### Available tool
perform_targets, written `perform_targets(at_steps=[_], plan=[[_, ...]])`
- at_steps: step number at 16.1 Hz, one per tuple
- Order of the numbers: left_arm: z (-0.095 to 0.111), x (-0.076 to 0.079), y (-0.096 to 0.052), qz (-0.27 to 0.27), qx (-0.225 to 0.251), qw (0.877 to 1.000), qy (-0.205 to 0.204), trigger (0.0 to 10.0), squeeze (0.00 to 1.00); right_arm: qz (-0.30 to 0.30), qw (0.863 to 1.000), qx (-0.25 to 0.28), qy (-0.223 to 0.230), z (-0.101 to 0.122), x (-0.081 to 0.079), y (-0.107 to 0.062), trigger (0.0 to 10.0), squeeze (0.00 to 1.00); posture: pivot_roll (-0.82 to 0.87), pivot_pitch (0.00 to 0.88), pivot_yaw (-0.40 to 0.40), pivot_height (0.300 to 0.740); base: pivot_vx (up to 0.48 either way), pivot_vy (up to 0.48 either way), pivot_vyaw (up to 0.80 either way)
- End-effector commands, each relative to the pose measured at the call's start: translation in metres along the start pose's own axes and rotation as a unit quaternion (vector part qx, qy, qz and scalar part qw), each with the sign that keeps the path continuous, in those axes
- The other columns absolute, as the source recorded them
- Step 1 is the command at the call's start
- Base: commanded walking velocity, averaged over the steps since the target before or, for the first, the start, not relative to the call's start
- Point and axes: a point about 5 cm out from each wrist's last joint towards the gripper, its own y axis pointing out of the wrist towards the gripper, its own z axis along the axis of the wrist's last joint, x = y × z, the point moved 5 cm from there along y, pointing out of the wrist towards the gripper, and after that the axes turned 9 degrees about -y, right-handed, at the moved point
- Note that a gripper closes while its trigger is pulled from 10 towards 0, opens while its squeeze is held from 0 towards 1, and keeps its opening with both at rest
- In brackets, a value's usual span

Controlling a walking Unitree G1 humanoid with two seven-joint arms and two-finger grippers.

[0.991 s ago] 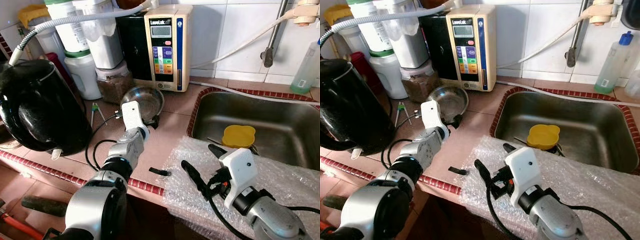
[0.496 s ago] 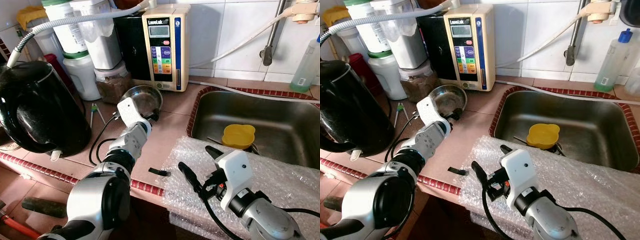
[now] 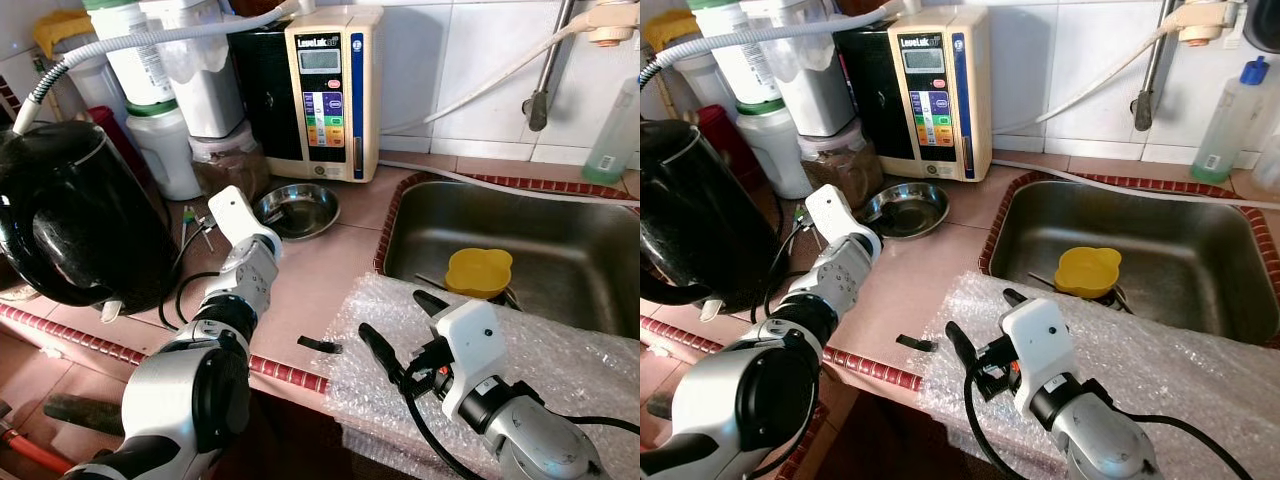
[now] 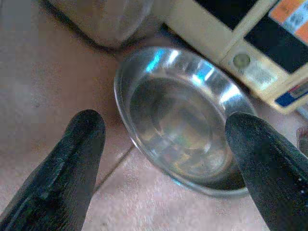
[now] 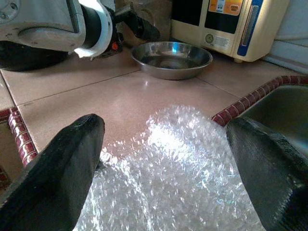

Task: Kitchen organization

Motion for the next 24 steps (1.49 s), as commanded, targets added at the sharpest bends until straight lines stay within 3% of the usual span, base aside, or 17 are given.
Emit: perform_targets(at_steps=[1, 4, 6, 8, 10, 13, 16, 22, 24], plan=[[-0.003, -0.001, 0.000, 0.009, -0.015, 1.000, 0.016, 10.0, 0.00, 0.004, 1.000, 0.007, -0.001, 0.003, -0.002, 0.002, 10.0, 0.34, -0.12, 0.000, 0.167, 0.740, 0.000, 0.000, 0.00], [-0.023, 0.003, -0.002, 0.002, -0.052, 0.998, 0.032, 10.0, 0.00, 0.004, 1.000, 0.009, -0.007, 0.004, -0.001, 0.003, 10.0, 0.34, -0.13, 0.000, 0.170, 0.740, 0.000, 0.000, 0.00], [-0.029, 0.000, -0.002, 0.013, -0.062, 0.998, 0.021, 10.0, 0.00, 0.003, 1.000, 0.016, -0.009, 0.008, 0.001, 0.002, 10.0, 0.34, -0.13, 0.000, 0.172, 0.740, 0.000, 0.000, 0.00], [-0.037, -0.005, -0.003, 0.027, -0.080, 0.996, -0.007, 8.9, 0.00, -0.001, 1.000, 0.019, -0.012, 0.010, 0.003, 0.001, 10.0, 0.34, -0.14, 0.000, 0.175, 0.740, 0.000, 0.000, 0.00], [-0.042, -0.005, -0.004, 0.029, -0.090, 0.995, -0.018, 3.5, 0.00, -0.002, 1.000, 0.017, -0.013, 0.010, 0.002, 0.000, 10.0, 0.34, -0.15, 0.000, 0.177, 0.740, 0.000, 0.000, 0.00], [-0.049, -0.003, -0.006, 0.034, -0.102, 0.993, -0.041, 0.0, 0.00, -0.001, 1.000, 0.016, -0.013, 0.009, 0.000, 0.000, 10.0, 0.34, -0.15, 0.000, 0.181, 0.740, 0.000, 0.000, 0.00], [-0.047, -0.001, -0.005, 0.034, -0.100, 0.993, -0.054, 0.0, 0.00, 0.000, 1.000, 0.015, -0.012, 0.009, -0.001, 0.002, 10.0, 0.34, -0.14, 0.000, 0.179, 0.740, 0.000, 0.000, 0.00], [-0.017, -0.027, -0.001, 0.073, -0.066, 0.994, -0.048, 0.0, 0.00, 0.004, 1.000, 0.011, -0.019, 0.006, -0.002, 0.003, 10.0, 0.31, -0.13, 0.000, 0.174, 0.740, 0.000, 0.000, 0.00], [-0.015, -0.029, -0.001, 0.075, -0.064, 0.994, -0.049, 0.0, 0.00, 0.004, 1.000, 0.012, -0.019, 0.006, -0.002, 0.004, 10.0, 0.31, -0.13, 0.000, 0.174, 0.740, 0.000, 0.000, 0.00]])
